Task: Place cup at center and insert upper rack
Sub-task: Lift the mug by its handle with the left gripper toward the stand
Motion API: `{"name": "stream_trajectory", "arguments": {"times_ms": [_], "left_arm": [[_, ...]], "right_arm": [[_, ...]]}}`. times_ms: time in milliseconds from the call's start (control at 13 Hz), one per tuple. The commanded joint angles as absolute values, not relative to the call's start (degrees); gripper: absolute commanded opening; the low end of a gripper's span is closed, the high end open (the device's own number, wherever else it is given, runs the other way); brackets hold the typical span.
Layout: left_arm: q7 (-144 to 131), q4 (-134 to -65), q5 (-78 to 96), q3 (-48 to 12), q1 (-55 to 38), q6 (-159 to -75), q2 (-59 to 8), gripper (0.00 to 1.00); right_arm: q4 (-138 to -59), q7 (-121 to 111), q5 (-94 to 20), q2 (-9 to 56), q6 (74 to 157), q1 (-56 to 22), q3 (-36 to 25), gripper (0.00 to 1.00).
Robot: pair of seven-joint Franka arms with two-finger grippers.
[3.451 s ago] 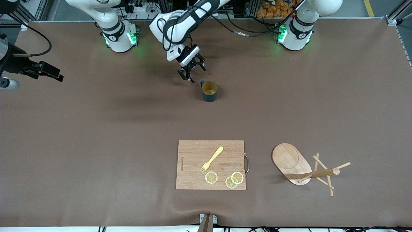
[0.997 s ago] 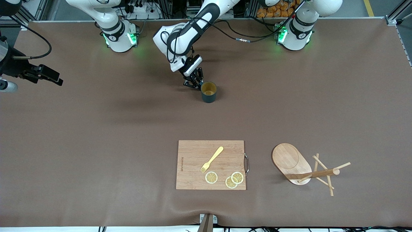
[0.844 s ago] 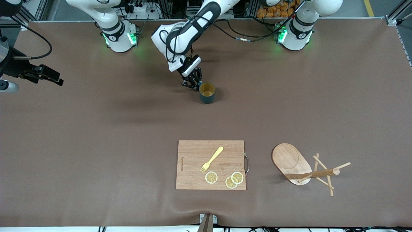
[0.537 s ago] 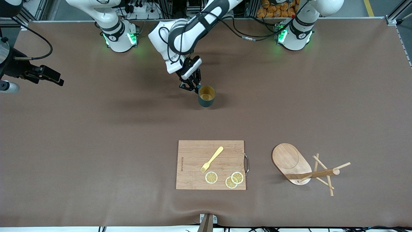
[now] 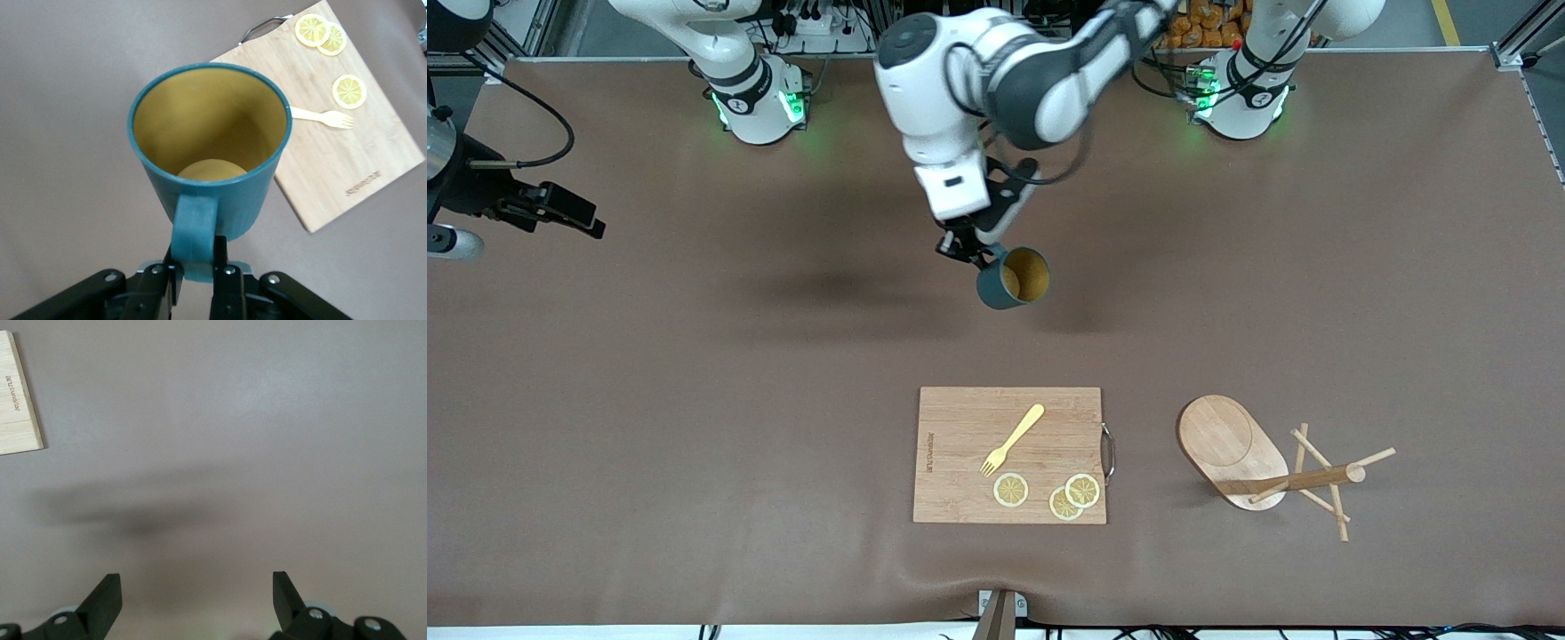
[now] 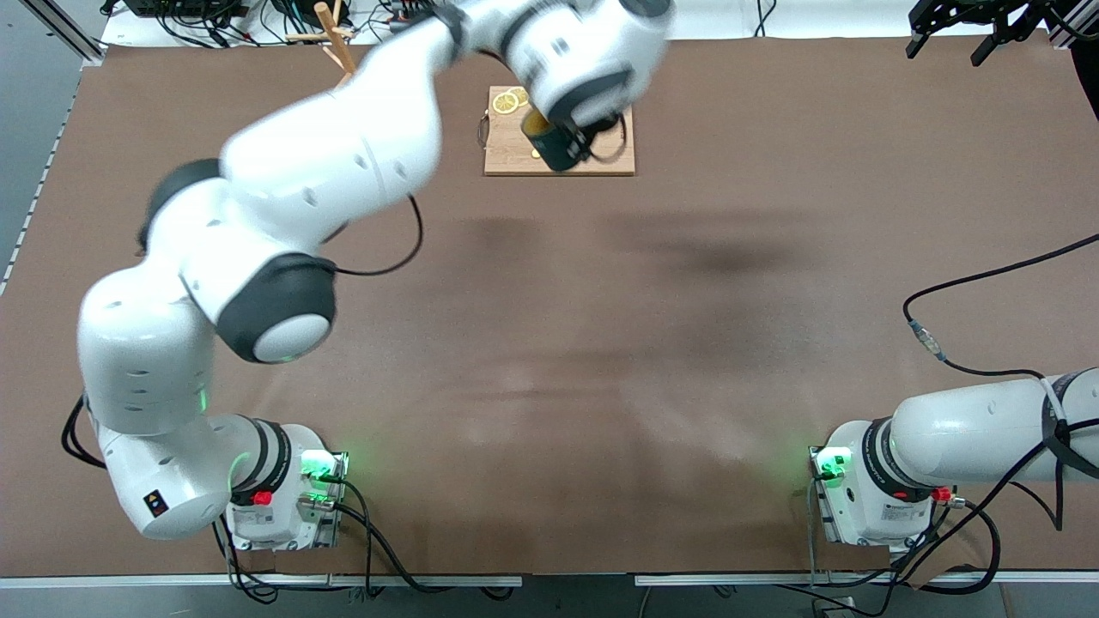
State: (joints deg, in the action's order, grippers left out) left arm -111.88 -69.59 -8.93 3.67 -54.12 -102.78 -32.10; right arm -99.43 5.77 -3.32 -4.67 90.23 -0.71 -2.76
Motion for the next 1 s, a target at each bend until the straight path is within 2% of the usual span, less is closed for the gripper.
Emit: {"name": "stream_trajectory", "arguments": {"times_ms": [0, 460, 920], "left_arm": [[-103.0, -71.6, -0.2, 3.0, -46.1, -104.0, -27.8, 0.00], [-83.4, -71.6, 23.7, 2.9, -27.5, -104.9, -25.7, 0.00], [-75.3, -72.0, 40.4, 3.1, -13.7, -103.1, -26.4, 0.00]], "right_arm": [[-99.2, 5.4, -3.6, -4.7, 90.3, -0.8, -2.9, 1.00], [-99.2, 5.3, -3.6, -4.6, 90.3, -0.8, -2.9, 1.00], [-99.0, 5.1, -3.6, -4.6, 90.0, -0.7, -2.9, 1.00]]}}
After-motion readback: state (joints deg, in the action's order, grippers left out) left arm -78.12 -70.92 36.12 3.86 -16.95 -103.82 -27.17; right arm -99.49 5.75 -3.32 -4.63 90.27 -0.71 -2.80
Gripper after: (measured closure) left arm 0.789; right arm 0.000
